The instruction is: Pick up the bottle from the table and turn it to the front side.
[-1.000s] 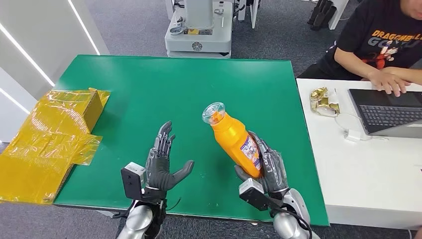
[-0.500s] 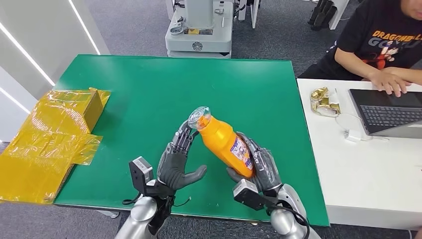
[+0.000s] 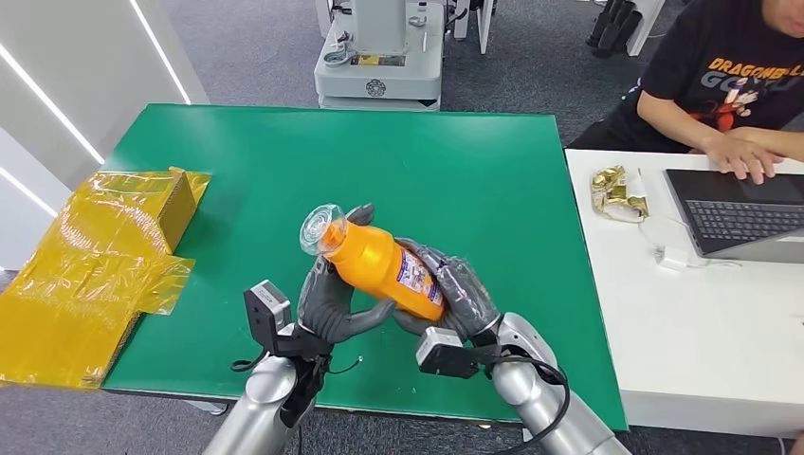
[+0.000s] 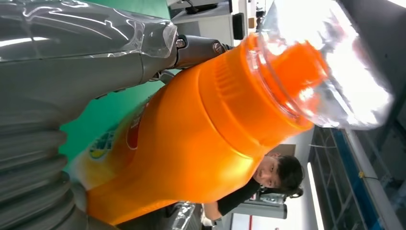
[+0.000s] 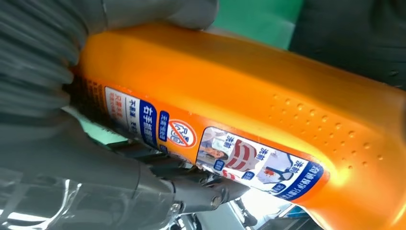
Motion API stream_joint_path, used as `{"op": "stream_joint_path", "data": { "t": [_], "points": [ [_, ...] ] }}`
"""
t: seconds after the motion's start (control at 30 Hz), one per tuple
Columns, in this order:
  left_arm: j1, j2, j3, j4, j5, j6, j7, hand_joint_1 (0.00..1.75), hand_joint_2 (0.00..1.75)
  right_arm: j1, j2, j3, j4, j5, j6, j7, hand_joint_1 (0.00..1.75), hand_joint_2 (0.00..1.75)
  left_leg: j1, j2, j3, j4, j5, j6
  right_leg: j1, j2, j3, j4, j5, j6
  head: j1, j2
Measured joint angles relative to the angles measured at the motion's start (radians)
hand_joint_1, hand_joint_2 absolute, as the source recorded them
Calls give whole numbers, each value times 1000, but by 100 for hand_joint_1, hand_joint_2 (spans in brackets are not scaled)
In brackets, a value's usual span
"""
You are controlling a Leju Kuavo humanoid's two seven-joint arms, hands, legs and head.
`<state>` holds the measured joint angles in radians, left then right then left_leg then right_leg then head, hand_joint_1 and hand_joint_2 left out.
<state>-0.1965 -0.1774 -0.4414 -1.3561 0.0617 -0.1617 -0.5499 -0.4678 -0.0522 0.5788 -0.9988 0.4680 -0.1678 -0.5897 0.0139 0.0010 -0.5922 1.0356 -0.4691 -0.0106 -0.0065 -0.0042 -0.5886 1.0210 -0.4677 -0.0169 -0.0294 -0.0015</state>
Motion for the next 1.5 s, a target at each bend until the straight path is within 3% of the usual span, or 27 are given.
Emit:
{"op": "stream_joint_path", "data": {
  "t": [0.4, 0.83, 1.27, 1.5],
  "points": [
    [5, 0, 5, 1, 7, 17, 16, 0, 175, -69, 32, 58, 97, 23, 71, 30, 175, 175, 0, 0, 0, 0, 0, 0, 0, 0, 0, 0, 0, 0, 0, 0],
    [30, 2, 14, 10, -3, 38, 20, 0, 175, -115, 50, 84, 180, 89, 88, 85, 175, 175, 0, 0, 0, 0, 0, 0, 0, 0, -1, 0, 0, 0, 0, 0],
    [30, 6, 14, 26, -10, 56, 19, 0, 175, -123, 55, 88, 201, 101, 121, 45, 175, 175, 0, 0, 0, 0, 0, 0, 0, 0, -1, 0, 0, 0, 0, 0],
    [-10, 2, 14, 59, 3, 93, 3, 0, 175, -114, 59, 89, 200, 95, 148, 20, 175, 175, 0, 0, 0, 0, 0, 0, 0, 0, -1, 0, 0, 0, 0, 0]
  ]
}}
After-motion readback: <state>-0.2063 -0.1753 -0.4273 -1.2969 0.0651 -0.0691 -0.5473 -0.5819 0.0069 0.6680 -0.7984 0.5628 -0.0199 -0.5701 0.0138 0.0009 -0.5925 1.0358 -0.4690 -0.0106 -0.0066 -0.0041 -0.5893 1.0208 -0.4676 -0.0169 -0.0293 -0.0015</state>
